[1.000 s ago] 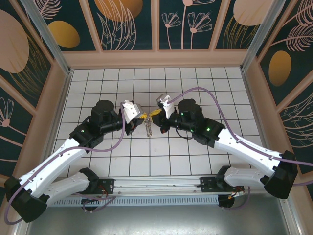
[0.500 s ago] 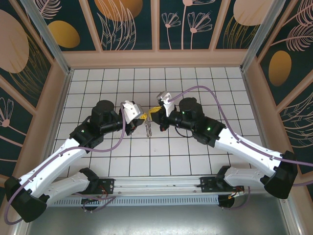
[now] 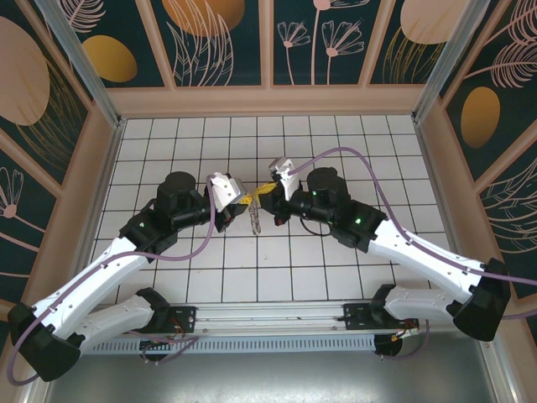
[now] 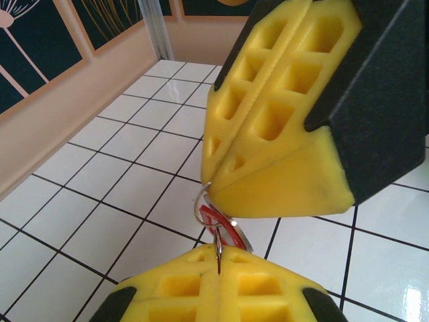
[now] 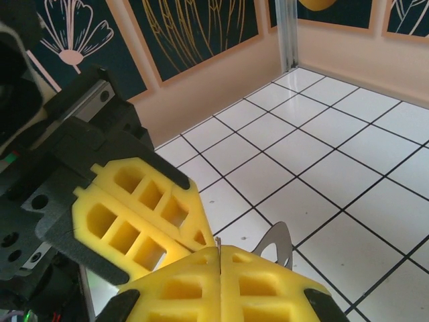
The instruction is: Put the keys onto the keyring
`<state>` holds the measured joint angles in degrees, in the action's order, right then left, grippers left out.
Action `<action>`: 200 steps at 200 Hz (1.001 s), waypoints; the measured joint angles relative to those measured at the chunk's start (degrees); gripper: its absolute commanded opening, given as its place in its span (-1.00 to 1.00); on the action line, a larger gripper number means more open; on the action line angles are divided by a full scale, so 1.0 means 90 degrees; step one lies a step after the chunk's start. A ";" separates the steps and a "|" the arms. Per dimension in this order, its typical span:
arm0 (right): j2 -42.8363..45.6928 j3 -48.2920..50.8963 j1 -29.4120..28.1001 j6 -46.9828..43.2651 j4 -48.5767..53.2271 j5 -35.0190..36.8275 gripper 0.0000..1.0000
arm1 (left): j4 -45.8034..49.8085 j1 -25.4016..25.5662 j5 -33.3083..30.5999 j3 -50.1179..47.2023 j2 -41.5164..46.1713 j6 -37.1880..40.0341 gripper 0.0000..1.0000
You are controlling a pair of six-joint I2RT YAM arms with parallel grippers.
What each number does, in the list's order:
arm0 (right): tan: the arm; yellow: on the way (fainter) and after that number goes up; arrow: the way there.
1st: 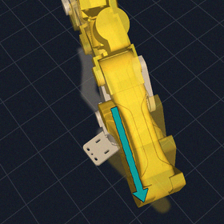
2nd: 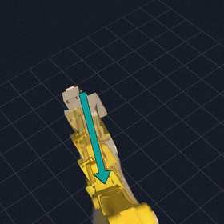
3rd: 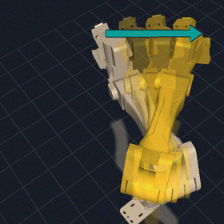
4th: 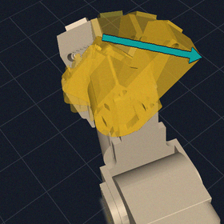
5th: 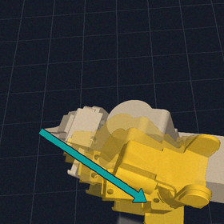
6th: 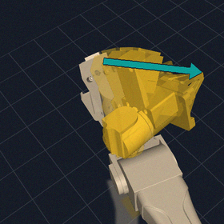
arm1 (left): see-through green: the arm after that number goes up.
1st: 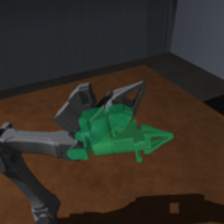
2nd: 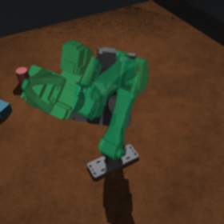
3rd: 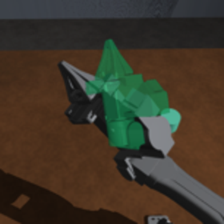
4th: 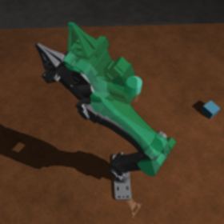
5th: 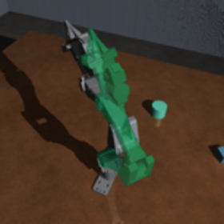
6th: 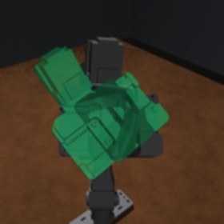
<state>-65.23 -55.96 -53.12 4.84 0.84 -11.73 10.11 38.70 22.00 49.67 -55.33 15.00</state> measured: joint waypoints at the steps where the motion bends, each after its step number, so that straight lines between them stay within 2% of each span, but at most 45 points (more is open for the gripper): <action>1: 0.0002 0.0000 0.0000 0.0000 0.0000 -0.0002 -1.00 | 0.0000 0.0000 0.0000 0.0000 0.0000 0.0000 -1.00; 200: 0.0148 0.0070 0.0000 0.0000 0.0233 0.0121 -1.00 | 0.0000 0.0000 -0.0002 0.0000 -0.0002 0.0000 -1.00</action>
<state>-63.90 -55.33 -53.12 4.84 2.94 -10.63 10.11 38.70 21.98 49.67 -55.35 15.00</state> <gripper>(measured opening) 0.049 0.043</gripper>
